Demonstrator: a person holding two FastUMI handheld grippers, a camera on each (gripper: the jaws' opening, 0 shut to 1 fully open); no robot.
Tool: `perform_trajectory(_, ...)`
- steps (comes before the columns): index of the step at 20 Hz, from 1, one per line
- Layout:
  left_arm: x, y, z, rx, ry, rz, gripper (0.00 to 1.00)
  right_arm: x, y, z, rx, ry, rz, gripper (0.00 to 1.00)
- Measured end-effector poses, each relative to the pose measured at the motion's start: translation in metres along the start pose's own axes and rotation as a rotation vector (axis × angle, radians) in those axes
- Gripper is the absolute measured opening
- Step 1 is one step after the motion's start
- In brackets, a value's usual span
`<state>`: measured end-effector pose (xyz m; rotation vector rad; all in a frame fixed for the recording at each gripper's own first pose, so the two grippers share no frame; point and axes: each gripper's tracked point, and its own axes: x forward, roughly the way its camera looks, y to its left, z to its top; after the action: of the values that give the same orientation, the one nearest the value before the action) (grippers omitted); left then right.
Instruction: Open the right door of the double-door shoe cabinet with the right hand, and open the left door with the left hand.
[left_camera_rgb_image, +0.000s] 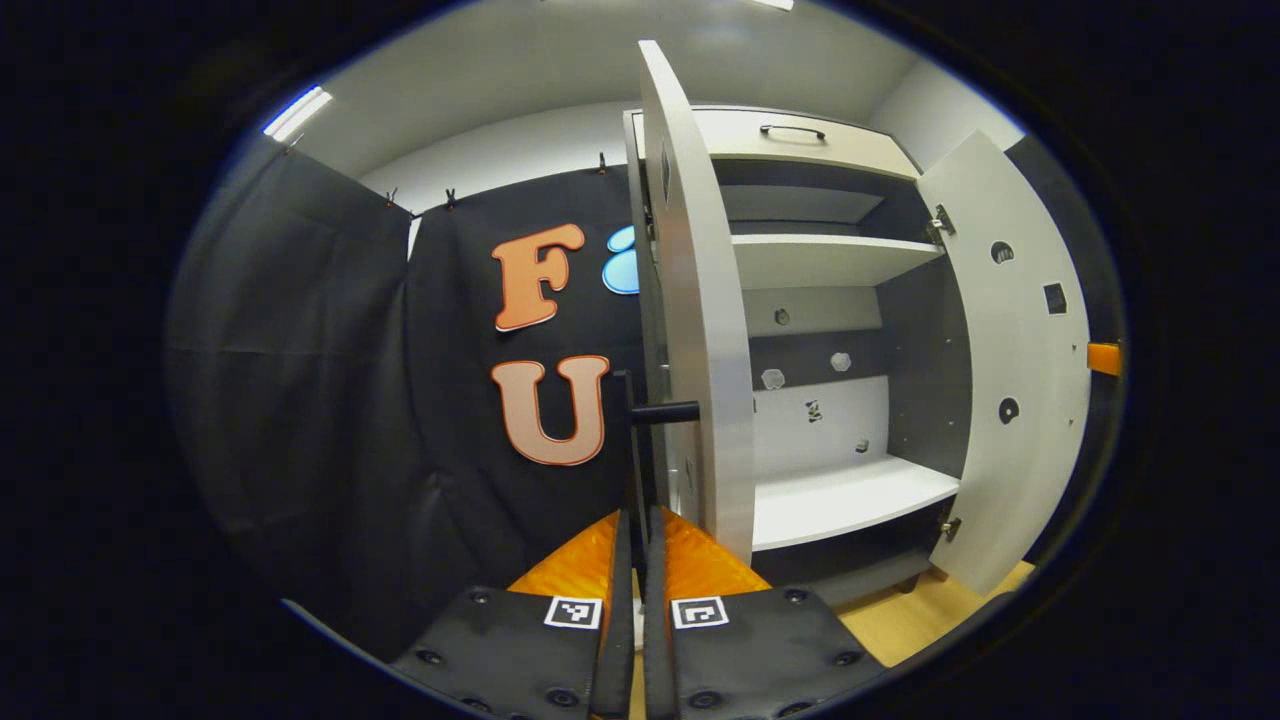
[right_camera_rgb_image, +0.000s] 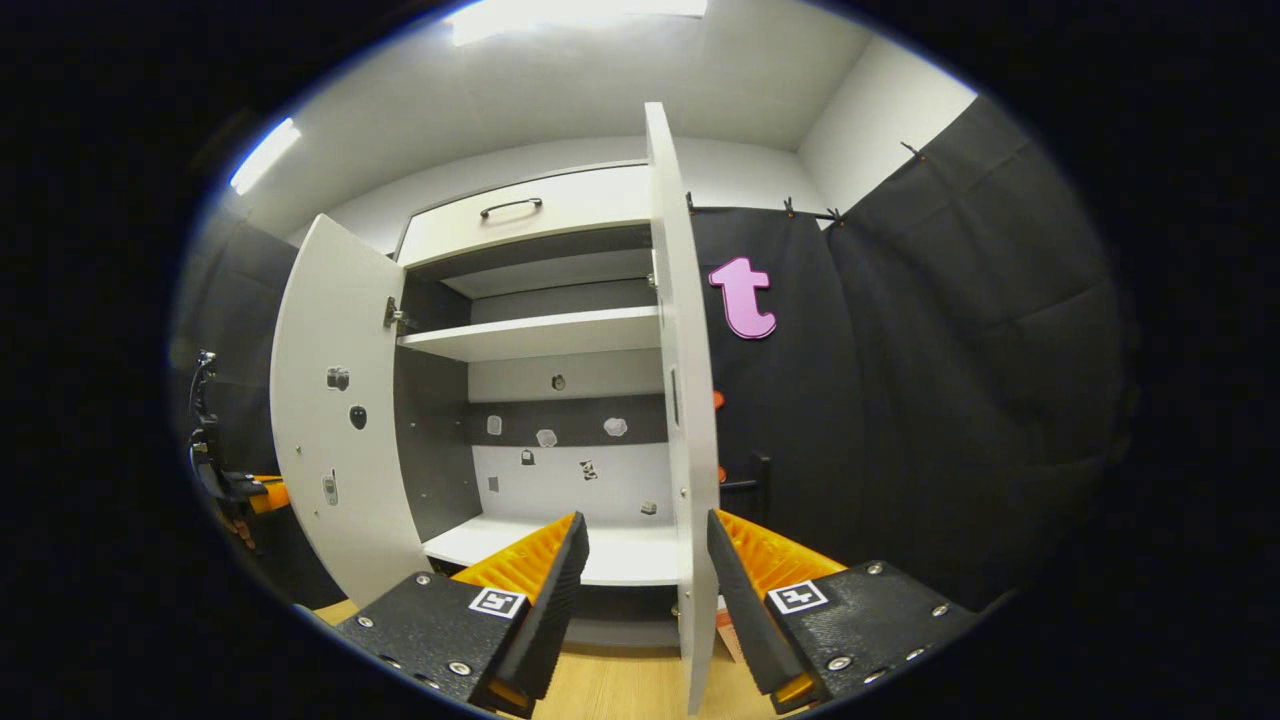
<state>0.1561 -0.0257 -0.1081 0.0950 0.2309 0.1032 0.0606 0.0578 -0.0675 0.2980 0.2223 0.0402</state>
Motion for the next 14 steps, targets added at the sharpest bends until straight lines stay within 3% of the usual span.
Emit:
perform_trajectory(2, -0.003, 0.003, 0.0, -0.021, -0.001, 0.001, 0.08, 0.001, 0.011, 0.001, -0.007, -0.004, 0.021, 0.75)
perform_trajectory(3, -0.005, -0.003, 0.001, -0.037, -0.005, -0.014, 0.08, 0.001, 0.015, 0.003, -0.014, -0.008, 0.028, 0.8)
perform_trajectory(5, -0.008, 0.001, 0.005, -0.022, -0.027, 0.002, 0.16, -0.002, 0.026, 0.005, -0.025, -0.016, 0.039, 0.76)
perform_trajectory(7, -0.009, 0.004, 0.011, -0.013, -0.059, 0.0, 0.14, -0.008, 0.035, 0.009, -0.029, -0.021, 0.059, 0.77)
perform_trajectory(9, -0.013, -0.001, 0.018, -0.01, -0.083, -0.012, 0.29, -0.016, 0.045, 0.012, -0.033, -0.028, 0.078, 0.77)
perform_trajectory(10, -0.015, -0.006, 0.019, -0.008, -0.093, -0.028, 0.47, -0.02, 0.05, 0.014, -0.033, -0.034, 0.086, 0.77)
perform_trajectory(13, -0.02, -0.016, 0.032, 0.003, -0.146, -0.075, 0.82, -0.031, 0.062, 0.021, -0.035, -0.057, 0.116, 0.8)
perform_trajectory(14, -0.021, -0.02, 0.035, -0.003, -0.16, -0.083, 1.0, -0.034, 0.067, 0.022, -0.044, -0.057, 0.128, 0.8)
